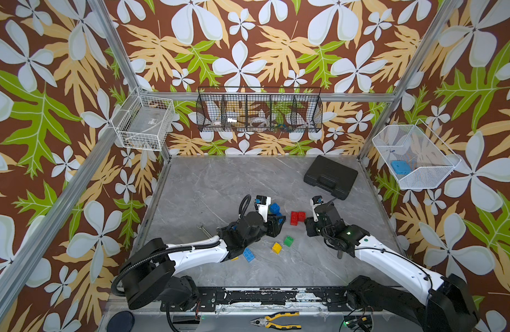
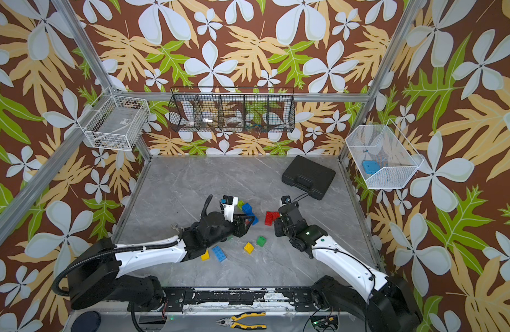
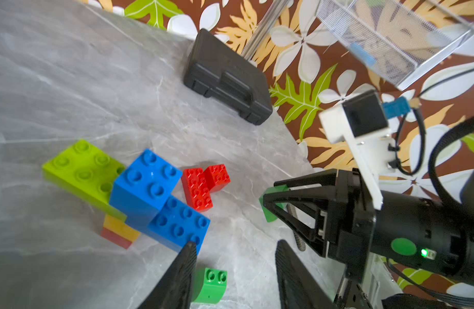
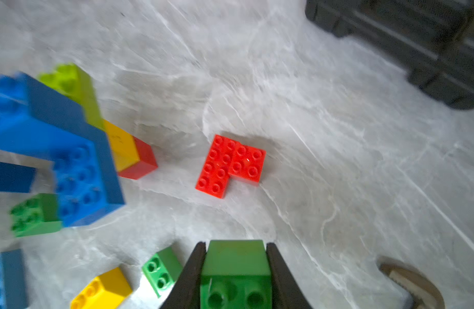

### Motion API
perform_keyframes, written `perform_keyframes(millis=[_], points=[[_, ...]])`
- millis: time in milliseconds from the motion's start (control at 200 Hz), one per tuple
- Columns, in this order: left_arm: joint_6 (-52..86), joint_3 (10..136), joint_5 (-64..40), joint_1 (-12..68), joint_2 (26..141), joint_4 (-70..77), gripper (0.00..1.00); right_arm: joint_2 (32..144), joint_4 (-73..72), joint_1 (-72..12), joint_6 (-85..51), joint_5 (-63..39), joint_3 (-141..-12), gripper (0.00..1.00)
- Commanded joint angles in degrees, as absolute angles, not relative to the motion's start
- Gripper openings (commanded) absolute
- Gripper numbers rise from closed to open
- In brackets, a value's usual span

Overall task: Assemble a fork with lego
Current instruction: Assemble the lego brick with the lego brick.

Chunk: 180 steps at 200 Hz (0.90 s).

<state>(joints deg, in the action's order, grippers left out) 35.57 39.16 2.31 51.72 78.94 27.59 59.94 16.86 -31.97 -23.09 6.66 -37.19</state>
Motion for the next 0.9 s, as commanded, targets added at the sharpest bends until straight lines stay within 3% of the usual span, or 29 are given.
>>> perform_keyframes(millis=[0, 125, 260, 536, 896], points=[[31.3, 41.52, -10.01, 46.95, 77.53, 25.26, 0.49, 57.32, 13.1, -32.08, -18.43, -0.5, -38.65, 0.02], [27.09, 46.1, -14.65, 42.72, 77.27, 18.3, 0.48, 56.6, 13.44, -32.57, -15.93, -3.32, -40.98, 0.0], [24.9, 50.4, -20.15, 38.93, 81.86, 13.79, 0.45, 57.76, 14.94, -36.36, -13.53, 0.5, -43.62, 0.0], [24.66, 55.29, -20.73, 36.54, 88.82, 12.04, 0.34, 61.42, 15.2, -39.79, -13.88, 3.8, -45.11, 0.0], [23.19, 58.62, -24.78, 35.51, 93.93, 9.6, 0.32, 62.65, 16.16, -39.81, -14.57, 4.0, -45.75, 0.0]])
